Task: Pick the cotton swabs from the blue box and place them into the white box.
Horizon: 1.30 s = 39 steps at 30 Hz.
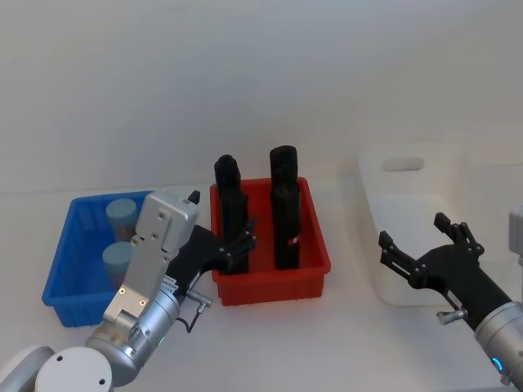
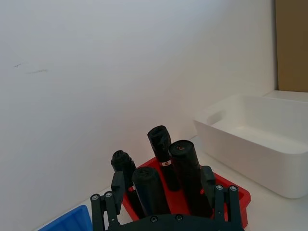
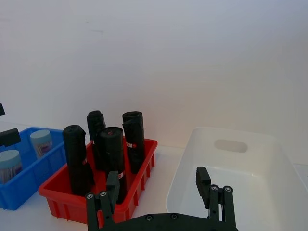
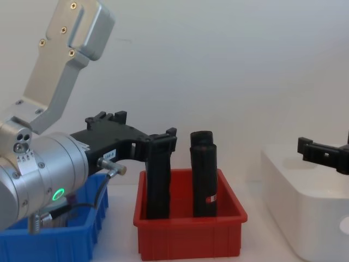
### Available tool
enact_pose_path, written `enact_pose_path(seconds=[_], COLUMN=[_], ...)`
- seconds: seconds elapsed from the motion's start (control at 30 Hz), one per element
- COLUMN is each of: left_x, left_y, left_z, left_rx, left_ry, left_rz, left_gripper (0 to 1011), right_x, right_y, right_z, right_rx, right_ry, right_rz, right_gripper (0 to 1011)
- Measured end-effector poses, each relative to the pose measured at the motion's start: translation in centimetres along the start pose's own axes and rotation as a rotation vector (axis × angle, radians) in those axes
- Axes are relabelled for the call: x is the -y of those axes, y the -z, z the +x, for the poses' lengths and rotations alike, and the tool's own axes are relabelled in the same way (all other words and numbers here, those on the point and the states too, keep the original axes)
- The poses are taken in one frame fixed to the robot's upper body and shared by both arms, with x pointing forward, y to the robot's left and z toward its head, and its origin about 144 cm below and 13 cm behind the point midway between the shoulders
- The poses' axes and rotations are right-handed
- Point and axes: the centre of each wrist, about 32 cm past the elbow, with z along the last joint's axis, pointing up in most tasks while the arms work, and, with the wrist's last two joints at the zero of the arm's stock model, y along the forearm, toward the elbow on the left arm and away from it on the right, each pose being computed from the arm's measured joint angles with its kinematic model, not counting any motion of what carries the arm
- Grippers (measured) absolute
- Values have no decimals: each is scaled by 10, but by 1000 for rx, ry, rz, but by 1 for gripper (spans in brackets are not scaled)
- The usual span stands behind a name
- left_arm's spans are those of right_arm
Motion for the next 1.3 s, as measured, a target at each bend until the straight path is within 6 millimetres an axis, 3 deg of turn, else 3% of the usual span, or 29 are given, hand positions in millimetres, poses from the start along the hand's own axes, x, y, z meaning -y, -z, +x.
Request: enact_pose_path(seconds=[1.3], left_x=[0], left_y=[0], left_z=[0], left_rx=[0], left_ry=[0], left_rz=[0], left_gripper=[1004], right_x=[0], right_y=[0], right_z=[0], right_rx=[0], right_ry=[0], right_rz=[0], right_gripper=[1001])
